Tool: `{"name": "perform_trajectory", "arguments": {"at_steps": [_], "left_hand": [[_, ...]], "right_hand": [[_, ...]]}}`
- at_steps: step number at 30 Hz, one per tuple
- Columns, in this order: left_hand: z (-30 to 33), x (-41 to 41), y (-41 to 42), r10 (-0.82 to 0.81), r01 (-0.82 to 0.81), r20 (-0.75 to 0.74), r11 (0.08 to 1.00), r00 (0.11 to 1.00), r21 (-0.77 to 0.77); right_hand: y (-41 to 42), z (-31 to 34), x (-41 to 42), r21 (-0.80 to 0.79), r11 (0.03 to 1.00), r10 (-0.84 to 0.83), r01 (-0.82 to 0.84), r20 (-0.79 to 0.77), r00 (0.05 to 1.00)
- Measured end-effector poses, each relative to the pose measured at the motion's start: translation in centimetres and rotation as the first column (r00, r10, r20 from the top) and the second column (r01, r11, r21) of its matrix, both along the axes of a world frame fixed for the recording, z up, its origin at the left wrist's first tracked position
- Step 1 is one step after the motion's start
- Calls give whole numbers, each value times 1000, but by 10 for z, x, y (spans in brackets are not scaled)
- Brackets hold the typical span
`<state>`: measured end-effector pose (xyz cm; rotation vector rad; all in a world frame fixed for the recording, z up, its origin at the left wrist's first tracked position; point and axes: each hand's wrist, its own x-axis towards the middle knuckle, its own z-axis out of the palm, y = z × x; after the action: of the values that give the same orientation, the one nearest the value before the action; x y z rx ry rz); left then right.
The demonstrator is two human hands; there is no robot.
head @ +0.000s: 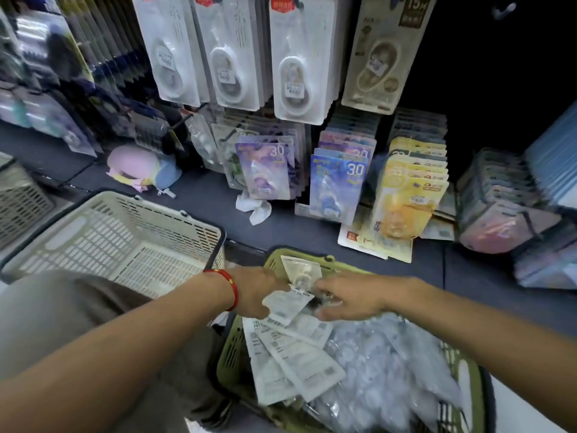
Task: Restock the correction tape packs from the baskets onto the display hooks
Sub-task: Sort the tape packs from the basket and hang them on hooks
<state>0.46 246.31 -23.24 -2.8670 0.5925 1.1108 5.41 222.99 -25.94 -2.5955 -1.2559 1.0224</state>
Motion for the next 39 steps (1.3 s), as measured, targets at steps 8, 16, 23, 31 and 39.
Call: {"name": "perform_trajectory", "arguments": {"at_steps": [8, 16, 23, 31, 39], "left_hand": [[-40, -29, 9, 144, -144, -11, 989, 989, 11], [-23, -22, 21, 625, -515, 159, 740, 765, -433], [-22, -15, 11, 919, -751, -185, 154, 347, -642], [-17, -23, -6, 592, -788, -797, -430, 124, -442], [-16, -16, 15, 895, -592, -433, -291, 109, -751]], "right_hand": [[20, -90, -58, 101, 990, -101, 95, 59, 993], [32, -86, -33, 400, 826, -418, 398, -41, 908], [-17, -34, 12, 388, 293, -426, 874, -765, 483], [-24, -24, 9, 214, 105, -104, 971, -969, 225], [-52, -13, 33, 356, -76, -448, 931, -846, 287]]}}
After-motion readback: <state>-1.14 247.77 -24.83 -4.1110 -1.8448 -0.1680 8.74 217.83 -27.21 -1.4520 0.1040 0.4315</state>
